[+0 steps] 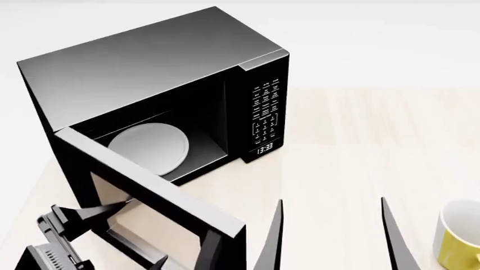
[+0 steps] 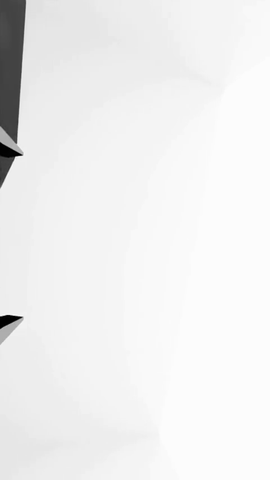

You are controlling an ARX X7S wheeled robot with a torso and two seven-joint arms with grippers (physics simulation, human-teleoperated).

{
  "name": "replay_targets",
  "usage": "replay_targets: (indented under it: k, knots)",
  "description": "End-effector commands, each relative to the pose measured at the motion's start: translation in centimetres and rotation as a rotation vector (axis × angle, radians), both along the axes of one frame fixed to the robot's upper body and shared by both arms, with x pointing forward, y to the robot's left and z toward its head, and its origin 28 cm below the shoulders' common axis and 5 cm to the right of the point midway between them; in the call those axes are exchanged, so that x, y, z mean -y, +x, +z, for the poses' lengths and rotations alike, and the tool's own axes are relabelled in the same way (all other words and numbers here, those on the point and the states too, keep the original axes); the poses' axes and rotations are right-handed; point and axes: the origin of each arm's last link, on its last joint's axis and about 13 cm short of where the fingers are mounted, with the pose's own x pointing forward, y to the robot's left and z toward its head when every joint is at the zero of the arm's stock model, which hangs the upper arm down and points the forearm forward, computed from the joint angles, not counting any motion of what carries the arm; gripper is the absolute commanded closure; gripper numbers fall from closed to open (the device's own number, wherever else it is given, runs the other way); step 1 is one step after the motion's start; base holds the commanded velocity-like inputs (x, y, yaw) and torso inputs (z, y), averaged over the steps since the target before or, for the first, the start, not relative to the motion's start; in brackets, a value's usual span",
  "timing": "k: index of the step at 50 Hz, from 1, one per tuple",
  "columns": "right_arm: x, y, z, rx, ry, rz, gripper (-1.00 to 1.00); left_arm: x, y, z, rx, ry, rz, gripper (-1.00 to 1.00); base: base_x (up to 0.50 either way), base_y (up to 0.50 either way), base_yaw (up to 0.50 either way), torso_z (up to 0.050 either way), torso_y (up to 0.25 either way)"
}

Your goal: Close the microwave.

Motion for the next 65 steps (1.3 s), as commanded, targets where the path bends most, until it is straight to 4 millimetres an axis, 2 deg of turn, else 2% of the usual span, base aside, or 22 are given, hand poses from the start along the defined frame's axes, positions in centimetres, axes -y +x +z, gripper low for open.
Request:
replay_targets:
  k: [1,47,65]
  knots:
    - [0.0,0.0,0.0,-0.001,0.001,0.001,-1.00,0.7,0.9,0.3,0.031,-0.031,0.024,-1.00,0.00,0.00,0.00,0.000,0.000]
    - [0.1,0.1,-0.2,-0.009,0.007,0.000,-1.00,2.1,2.8,0.2,0.061,-0.077,0.080,-1.00,0.00,0.00,0.00,0.000,0.001]
    - [0.2,0.1,-0.3,-0.015,0.010,-0.001,-1.00,2.3,3.8,-0.3,0.073,-0.101,0.156,-1.00,0.00,0.00,0.00,0.000,0.001]
